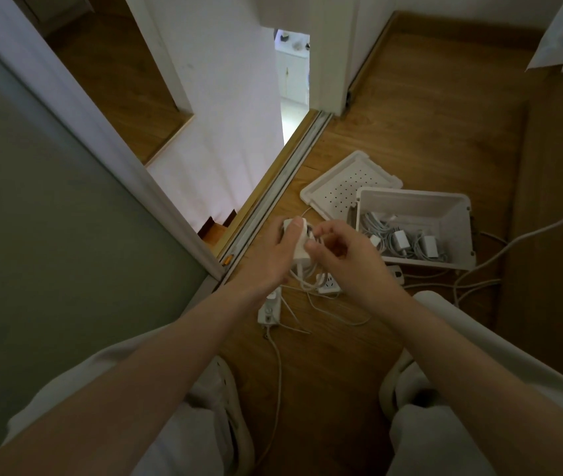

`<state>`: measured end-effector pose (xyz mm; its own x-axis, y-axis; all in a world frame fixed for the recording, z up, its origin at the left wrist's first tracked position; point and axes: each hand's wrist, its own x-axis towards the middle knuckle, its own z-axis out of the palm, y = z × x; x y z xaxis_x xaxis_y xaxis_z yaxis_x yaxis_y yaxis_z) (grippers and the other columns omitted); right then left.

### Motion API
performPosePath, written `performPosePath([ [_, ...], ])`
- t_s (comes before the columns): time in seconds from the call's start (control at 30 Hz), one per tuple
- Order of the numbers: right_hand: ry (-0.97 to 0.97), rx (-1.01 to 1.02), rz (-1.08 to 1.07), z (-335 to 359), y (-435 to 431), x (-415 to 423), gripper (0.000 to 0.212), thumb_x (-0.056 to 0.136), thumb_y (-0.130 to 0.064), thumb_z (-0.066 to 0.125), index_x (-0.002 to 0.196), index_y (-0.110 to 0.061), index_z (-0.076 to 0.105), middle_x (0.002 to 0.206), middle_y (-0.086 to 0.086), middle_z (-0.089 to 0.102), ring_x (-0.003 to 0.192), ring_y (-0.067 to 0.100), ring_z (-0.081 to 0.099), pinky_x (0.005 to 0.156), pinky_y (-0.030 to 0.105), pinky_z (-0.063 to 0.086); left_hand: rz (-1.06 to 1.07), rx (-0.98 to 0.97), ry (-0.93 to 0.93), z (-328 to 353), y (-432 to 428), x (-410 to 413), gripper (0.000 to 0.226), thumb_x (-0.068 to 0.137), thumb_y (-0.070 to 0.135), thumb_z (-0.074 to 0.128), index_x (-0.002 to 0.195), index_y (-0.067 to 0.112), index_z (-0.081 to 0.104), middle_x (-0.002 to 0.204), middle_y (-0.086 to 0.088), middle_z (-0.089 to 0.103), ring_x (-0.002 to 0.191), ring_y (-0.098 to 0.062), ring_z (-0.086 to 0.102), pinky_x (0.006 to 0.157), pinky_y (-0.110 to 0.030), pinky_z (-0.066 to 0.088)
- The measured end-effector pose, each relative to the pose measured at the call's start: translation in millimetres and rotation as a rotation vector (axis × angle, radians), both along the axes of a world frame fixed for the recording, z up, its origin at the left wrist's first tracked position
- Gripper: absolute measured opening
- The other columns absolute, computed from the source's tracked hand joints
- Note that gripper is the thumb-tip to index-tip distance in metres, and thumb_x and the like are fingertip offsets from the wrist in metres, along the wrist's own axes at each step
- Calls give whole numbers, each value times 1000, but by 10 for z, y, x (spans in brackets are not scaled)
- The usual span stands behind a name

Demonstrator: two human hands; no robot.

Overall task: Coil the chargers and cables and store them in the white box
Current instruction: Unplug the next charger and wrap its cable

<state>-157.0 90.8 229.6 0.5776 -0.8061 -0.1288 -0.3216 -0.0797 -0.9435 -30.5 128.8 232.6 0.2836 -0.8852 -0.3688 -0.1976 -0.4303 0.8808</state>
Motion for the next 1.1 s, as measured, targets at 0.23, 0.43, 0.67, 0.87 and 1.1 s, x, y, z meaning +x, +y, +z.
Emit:
performPosePath([
  [0.23,190,-400,-49,8,42,12,14,93,-16,48,106,-13,55,100,-7,40,84,0,41,76,7,39,-43,60,58,-43,-5,5,17,95,48,39,104,35,45,102,0,58,89,-20,64,73,-38,58],
  [0.43,94,-378,6,80,165,-16,12,95,-10,44,95,-21,49,84,-14,47,70,-5,48,59,4,37,-19,95,13,-64,-61,10,25,95,47,38,111,29,44,104,-3,58,90,-22,63,72,-40,58],
  [0.67,-260,203,-400,249,23,-57,19,98,-15,37,99,-10,55,95,3,60,82,7,59,72,16,52,101,-104,199,185,-115,-33,17,100,37,32,115,29,37,98,2,51,79,-12,60,53,-23,55],
  [0.87,-643,1020,-665,196,-210,-99,18,98,-10,38,93,-2,54,84,9,55,67,13,51,55,18,44,-27,-387,-20,263,-78,-167,10,100,26,36,110,28,36,92,7,52,67,10,60,52,-14,50],
  [1.1,-371,861,-387,69,-239,-52,19,96,-12,44,98,0,58,78,6,52,59,9,42,44,16,36,-199,-466,-113,204,-59,-131,22,98,21,43,100,42,39,96,9,53,80,4,61,58,-16,52],
])
